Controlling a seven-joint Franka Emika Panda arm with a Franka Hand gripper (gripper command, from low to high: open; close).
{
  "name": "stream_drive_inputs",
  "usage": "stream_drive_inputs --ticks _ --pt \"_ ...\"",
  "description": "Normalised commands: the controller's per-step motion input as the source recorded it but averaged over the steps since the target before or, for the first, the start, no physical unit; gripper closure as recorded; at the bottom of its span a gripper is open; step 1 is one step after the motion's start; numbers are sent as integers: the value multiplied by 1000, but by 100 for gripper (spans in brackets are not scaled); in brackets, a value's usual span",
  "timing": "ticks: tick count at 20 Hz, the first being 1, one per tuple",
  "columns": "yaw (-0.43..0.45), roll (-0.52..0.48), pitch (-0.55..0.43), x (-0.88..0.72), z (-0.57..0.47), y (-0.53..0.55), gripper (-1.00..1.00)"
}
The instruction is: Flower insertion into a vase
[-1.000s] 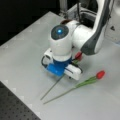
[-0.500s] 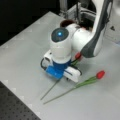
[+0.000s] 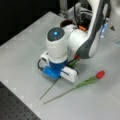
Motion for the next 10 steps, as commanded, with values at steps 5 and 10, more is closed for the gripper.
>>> stream_drive_inputs --ticks 5,10 --pt "-18 124 110 142 168 15 100" --pt "-91 86 195 -51 601 23 100"
